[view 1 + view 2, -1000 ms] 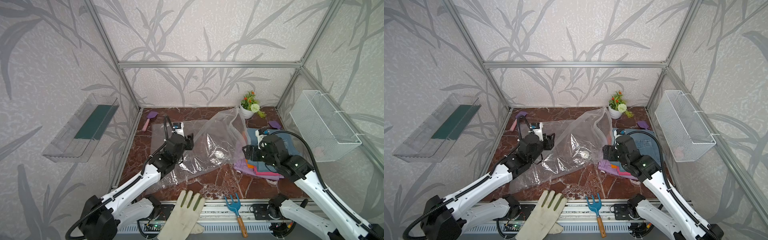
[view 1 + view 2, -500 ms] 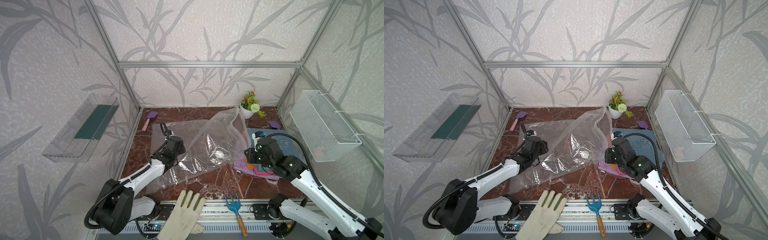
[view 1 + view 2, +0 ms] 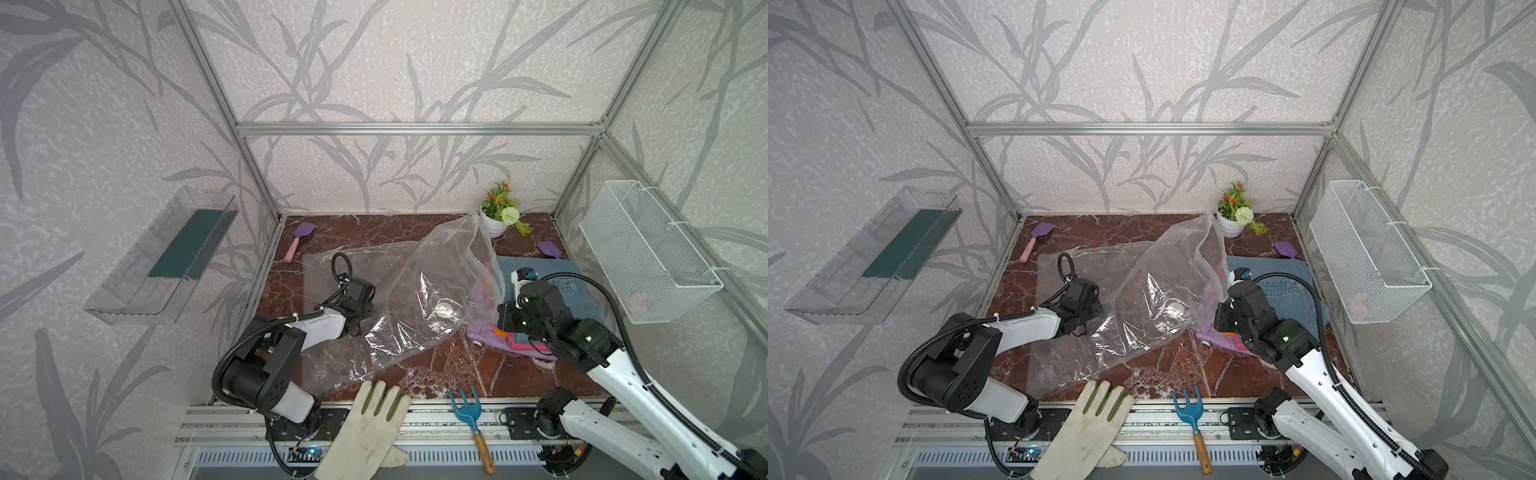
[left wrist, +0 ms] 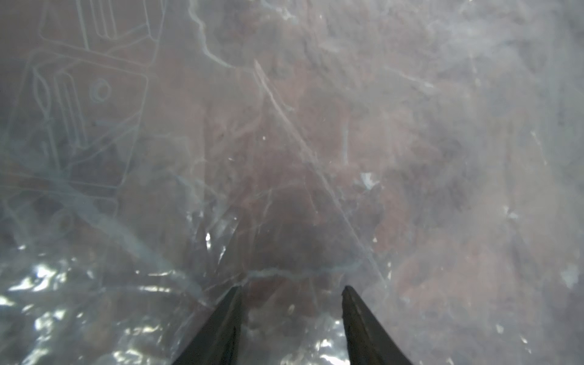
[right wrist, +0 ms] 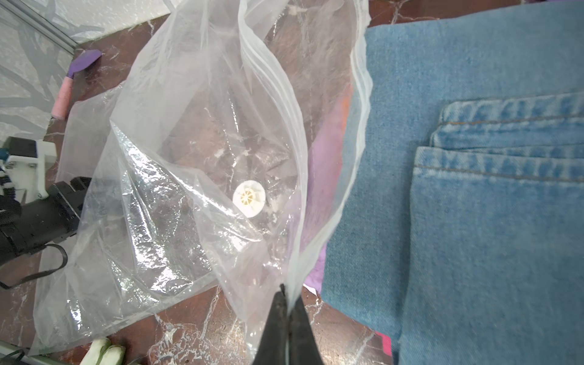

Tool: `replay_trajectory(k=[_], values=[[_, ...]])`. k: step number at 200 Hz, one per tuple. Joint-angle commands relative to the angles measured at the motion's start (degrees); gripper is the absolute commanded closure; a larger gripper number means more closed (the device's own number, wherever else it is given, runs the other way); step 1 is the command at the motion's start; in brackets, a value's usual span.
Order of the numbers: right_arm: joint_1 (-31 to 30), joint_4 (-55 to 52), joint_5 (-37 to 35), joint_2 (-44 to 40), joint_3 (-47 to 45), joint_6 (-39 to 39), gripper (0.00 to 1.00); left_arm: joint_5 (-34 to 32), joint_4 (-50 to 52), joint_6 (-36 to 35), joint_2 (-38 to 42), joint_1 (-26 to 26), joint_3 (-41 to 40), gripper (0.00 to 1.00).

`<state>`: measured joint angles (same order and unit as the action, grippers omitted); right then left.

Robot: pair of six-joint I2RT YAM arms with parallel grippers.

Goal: Take the trousers out of the vacuum bag
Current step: Adjust the vacuum bag at the center of the board.

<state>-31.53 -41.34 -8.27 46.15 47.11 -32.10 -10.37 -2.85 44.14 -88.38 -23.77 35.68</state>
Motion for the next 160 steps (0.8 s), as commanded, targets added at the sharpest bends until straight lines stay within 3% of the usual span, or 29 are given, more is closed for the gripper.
replay_trajectory(k=[1, 104, 160], values=[[0.69, -4.06, -2.85, -2.08, -1.21, -0.94, 1.00, 0.25, 1.40, 2.94, -3.45, 0.59, 0.50, 0.48], [5.03, -17.41, -6.55, -11.53, -3.78, -3.44, 1.00, 1.93, 1.71, 4.77, -8.89, 4.13, 1.28, 0.52], [5.03, -22.92, -11.47, -14.53, 0.18, -7.98, 1.00, 1.99, 1.79, 5.12, -8.75, 6.27, 1.58, 0.55]])
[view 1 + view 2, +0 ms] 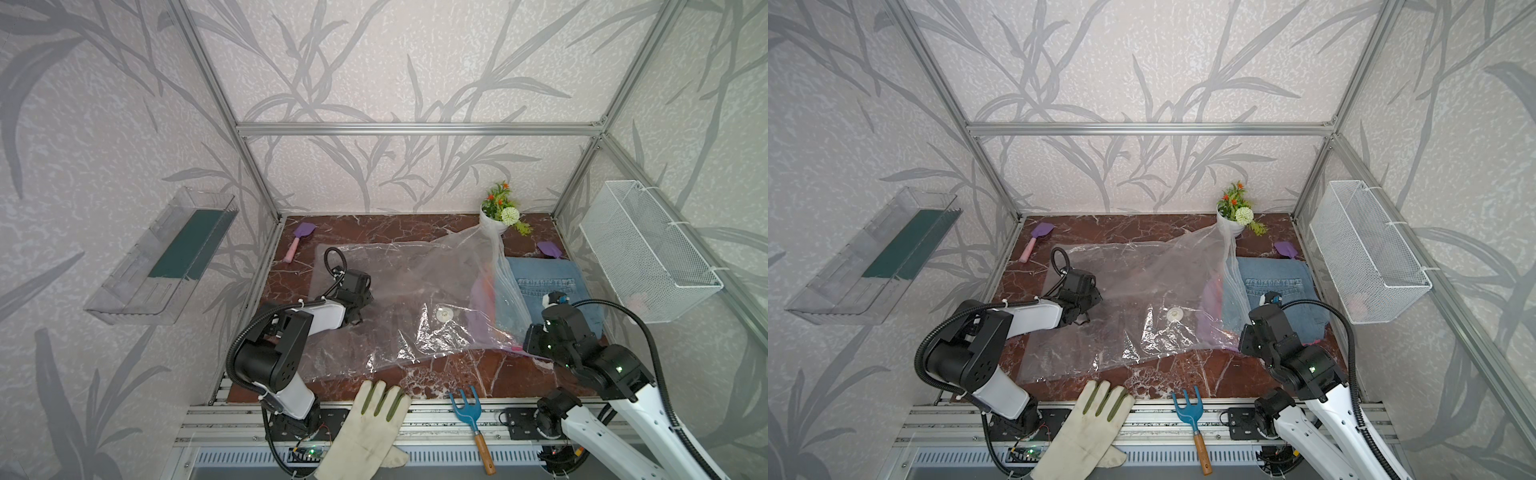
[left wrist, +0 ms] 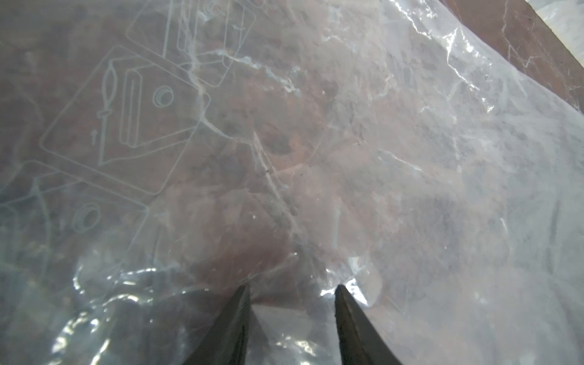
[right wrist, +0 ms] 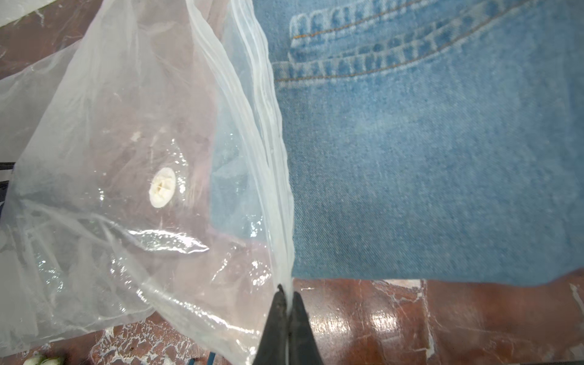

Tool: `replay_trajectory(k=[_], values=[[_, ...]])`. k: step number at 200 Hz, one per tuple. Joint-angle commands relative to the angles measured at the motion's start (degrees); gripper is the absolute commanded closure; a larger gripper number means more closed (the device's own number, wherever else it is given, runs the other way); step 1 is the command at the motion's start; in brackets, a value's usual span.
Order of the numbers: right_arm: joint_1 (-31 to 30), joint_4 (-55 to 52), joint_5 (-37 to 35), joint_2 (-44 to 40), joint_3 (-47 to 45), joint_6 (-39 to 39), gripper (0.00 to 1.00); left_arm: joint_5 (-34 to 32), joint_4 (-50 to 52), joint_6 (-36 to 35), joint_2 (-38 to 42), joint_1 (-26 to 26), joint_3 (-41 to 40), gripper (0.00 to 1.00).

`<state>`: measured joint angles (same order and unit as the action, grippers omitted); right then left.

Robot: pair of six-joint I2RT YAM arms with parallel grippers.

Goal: Take the trousers out of the vacuum bag
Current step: Adjust the vacuum bag at the center of the board.

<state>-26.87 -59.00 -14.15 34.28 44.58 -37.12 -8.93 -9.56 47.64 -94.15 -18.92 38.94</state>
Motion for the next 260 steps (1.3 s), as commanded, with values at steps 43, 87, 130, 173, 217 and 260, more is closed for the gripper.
replay_trajectory(k=[43, 87, 130, 173, 217, 260], values=[[0.39, -3.57, -5.79, -5.30, 5.04, -2.17, 0.62, 0.49, 8.25, 1.28, -2.27, 2.22, -0.68, 0.56], [0.34, 3.19, -6.30, -7.30, 8.53, 2.26, 0.41, -0.12, 9.08, 0.25, -1.39, 2.30, 0.59, 0.56], [-0.22, 24.98, 9.96, 4.91, 7.34, 6.69, 0.41, 0.51, 8.12, 0.07, -1.59, 2.30, 0.21, 0.56], [-7.57, 37.37, 11.58, 26.12, 13.97, 11.40, 0.41, 0.66, 7.74, -0.28, -0.90, 2.31, -0.27, 0.56], [-6.11, 44.14, 9.87, 40.11, 14.31, 9.41, 0.41, 1.14, 7.24, -0.53, -0.93, 2.30, -0.30, 0.56], [2.41, 47.56, 10.42, 42.89, 8.31, 8.12, 0.41, 1.19, 6.83, -0.87, -1.68, 2.38, -0.32, 0.56]])
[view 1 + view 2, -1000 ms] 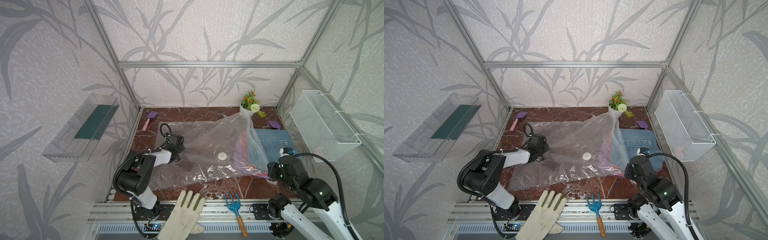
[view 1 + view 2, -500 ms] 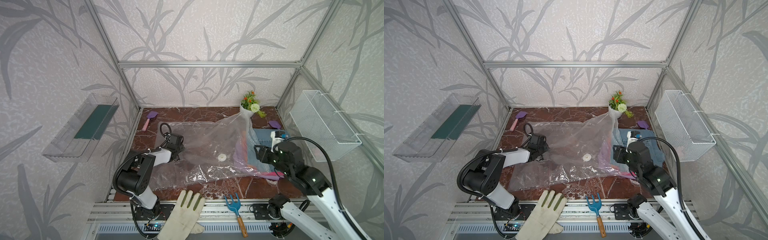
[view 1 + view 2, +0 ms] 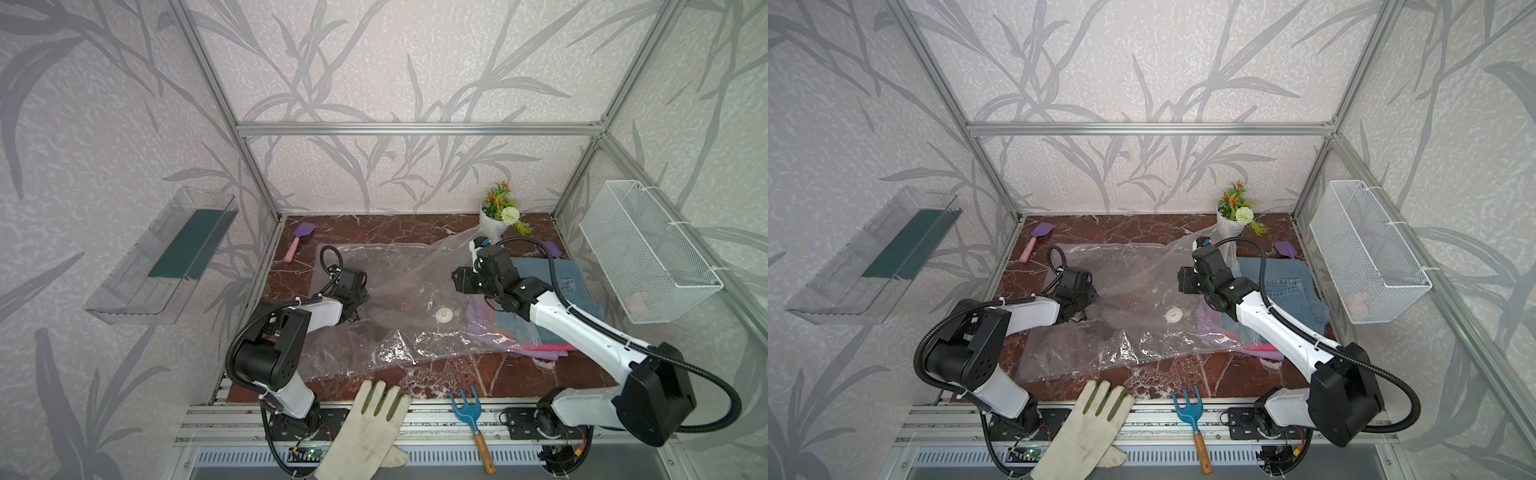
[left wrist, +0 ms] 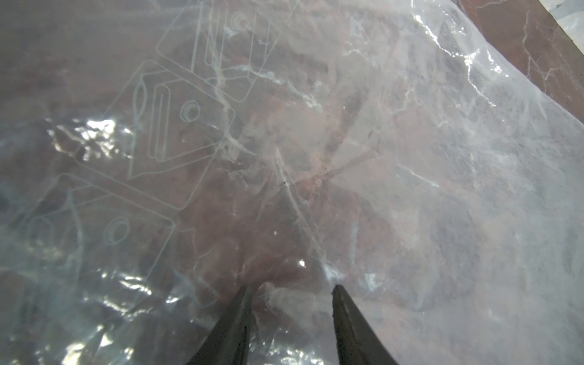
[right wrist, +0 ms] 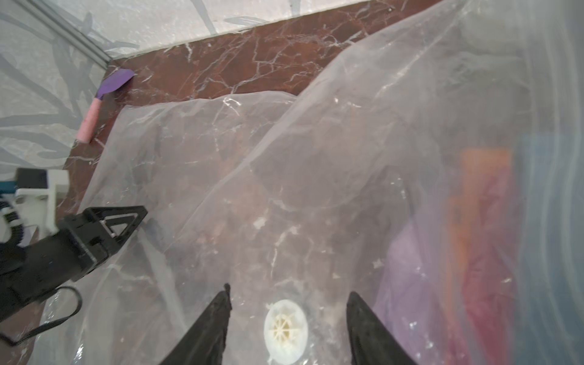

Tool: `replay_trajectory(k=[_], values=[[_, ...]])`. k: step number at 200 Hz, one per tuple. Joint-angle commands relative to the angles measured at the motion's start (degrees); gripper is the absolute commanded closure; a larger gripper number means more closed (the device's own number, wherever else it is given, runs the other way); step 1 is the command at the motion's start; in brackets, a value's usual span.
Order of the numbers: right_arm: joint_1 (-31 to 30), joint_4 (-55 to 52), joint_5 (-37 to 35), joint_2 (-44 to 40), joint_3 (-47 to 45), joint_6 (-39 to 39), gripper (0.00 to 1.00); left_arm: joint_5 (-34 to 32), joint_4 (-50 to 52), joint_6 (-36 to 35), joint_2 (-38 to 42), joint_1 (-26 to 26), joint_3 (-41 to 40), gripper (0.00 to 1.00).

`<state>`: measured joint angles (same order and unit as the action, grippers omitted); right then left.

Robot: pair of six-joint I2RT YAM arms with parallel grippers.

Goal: Take the trousers out of the vacuum bag
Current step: Adjust the vacuum bag at the center of the board.

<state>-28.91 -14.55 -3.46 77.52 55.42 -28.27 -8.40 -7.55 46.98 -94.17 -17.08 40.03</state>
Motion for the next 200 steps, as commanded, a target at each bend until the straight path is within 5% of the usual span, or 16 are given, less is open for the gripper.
replay_trajectory(k=[1, 64, 137, 159, 200], values=[[4.63, 3.15, -0.25, -0.39, -2.70, -0.73, 0.41, 0.67, 4.82, -0.26, -1.69, 0.51, -1.38, 0.56], [13.87, 1.03, -1.77, -4.15, -7.88, 1.03, 0.41, 0.92, 4.90, -0.32, -3.05, 1.04, -1.01, 0.56], [15.68, -2.45, -4.89, -10.44, -5.81, 4.33, 0.42, 0.66, 5.54, -0.40, -1.45, 1.96, -1.51, 0.56], [12.19, 0.68, 2.22, -12.53, -4.04, 7.31, 0.45, 0.76, 3.97, -1.02, 2.44, 1.96, -2.79, 0.57], [-4.91, -0.39, -6.35, -6.42, 7.86, 13.84, 0.45, 1.44, 6.08, -5.68, 12.38, 1.79, -0.73, 0.53]])
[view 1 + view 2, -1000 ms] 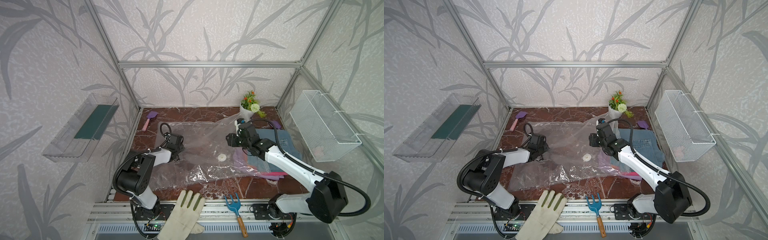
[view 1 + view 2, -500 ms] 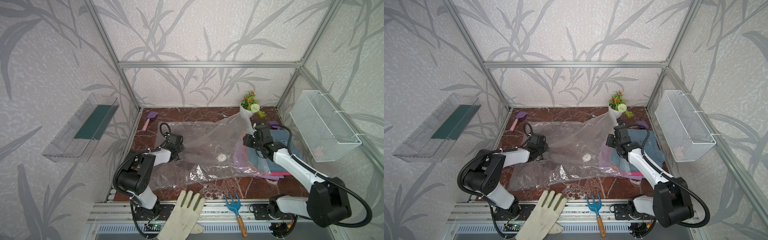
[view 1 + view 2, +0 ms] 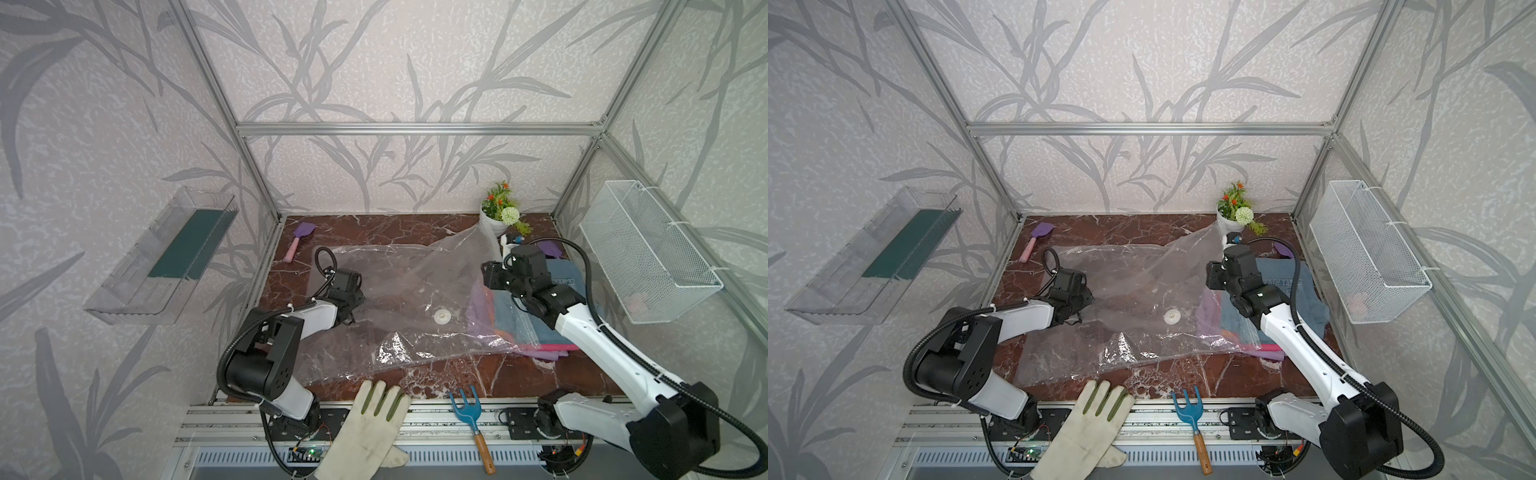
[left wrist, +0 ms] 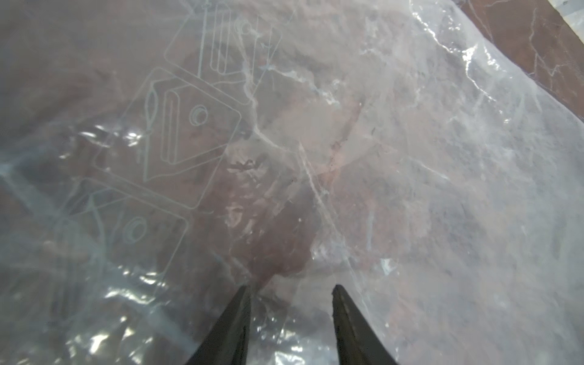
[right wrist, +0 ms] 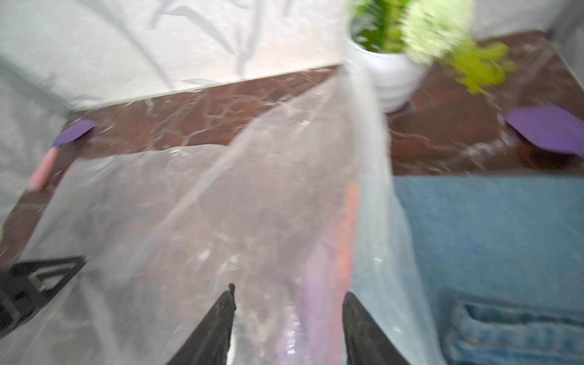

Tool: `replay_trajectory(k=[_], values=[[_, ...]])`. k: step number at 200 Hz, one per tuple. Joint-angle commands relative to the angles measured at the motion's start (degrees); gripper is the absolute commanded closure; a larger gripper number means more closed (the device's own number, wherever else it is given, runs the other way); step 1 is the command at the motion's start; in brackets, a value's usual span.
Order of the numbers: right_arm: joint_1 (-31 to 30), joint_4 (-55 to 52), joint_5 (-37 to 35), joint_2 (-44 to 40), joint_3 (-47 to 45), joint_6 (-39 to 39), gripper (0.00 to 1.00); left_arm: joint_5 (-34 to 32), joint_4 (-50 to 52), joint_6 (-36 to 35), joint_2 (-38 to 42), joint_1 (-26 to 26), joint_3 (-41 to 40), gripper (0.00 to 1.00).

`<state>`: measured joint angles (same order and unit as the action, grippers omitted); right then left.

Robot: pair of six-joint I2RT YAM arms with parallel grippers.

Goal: Take the trousers out of the vacuum bag
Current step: Adjust the vacuum bag at the center of the board.

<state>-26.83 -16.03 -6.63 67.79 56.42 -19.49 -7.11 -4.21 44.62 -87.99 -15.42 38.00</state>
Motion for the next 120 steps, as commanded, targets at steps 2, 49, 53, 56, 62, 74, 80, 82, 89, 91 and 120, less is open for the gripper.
replay_trajectory(k=[2, 49, 53, 56, 62, 74, 80, 82, 89, 91, 120], values=[[-7.46, 1.24, -3.05, 3.84, 7.32, 5.07, 0.45, 0.36, 2.89, -3.56, 6.70, 0.13, 1.49, 0.52], [-15.14, 5.97, 1.84, 21.79, 16.22, 3.31, 0.44, 4.10, 4.51, -6.04, 14.28, -0.90, 3.14, 0.46], [-15.33, 6.20, 2.55, 23.51, 17.00, 2.75, 0.44, 4.36, 4.56, -6.04, 14.82, -1.09, 2.99, 0.46], [-15.48, 6.54, 3.28, 24.72, 17.44, 2.25, 0.44, 4.46, 4.69, -6.04, 15.13, -1.36, 2.84, 0.46], [-15.52, 7.57, 4.95, 26.99, 18.12, 1.20, 0.44, 4.34, 4.95, -5.76, 15.89, -1.88, 2.58, 0.46], [-15.63, 10.18, 6.85, 31.43, 18.63, -0.87, 0.44, 4.27, 5.00, -5.22, 17.08, -2.74, 1.51, 0.46], [-15.63, 11.09, 7.35, 33.56, 19.00, -1.62, 0.44, 4.22, 4.99, -4.89, 17.55, -3.16, 0.78, 0.46], [-15.62, 11.28, 7.52, 34.21, 19.21, -1.79, 0.44, 4.22, 5.00, -4.83, 17.71, -3.27, 0.55, 0.46], [-15.62, 11.61, 7.58, 36.33, 19.71, -2.31, 0.44, 4.12, 5.03, -4.31, 18.01, -3.59, -0.15, 0.46], [-15.62, 11.63, 7.55, 36.84, 19.83, -2.44, 0.44, 4.08, 5.07, -4.24, 18.02, -3.68, -0.48, 0.46], [-15.56, 12.15, 6.78, 42.24, 20.04, -3.26, 0.44, 3.65, 6.19, -2.53, 16.30, -3.83, -2.96, 0.46]])
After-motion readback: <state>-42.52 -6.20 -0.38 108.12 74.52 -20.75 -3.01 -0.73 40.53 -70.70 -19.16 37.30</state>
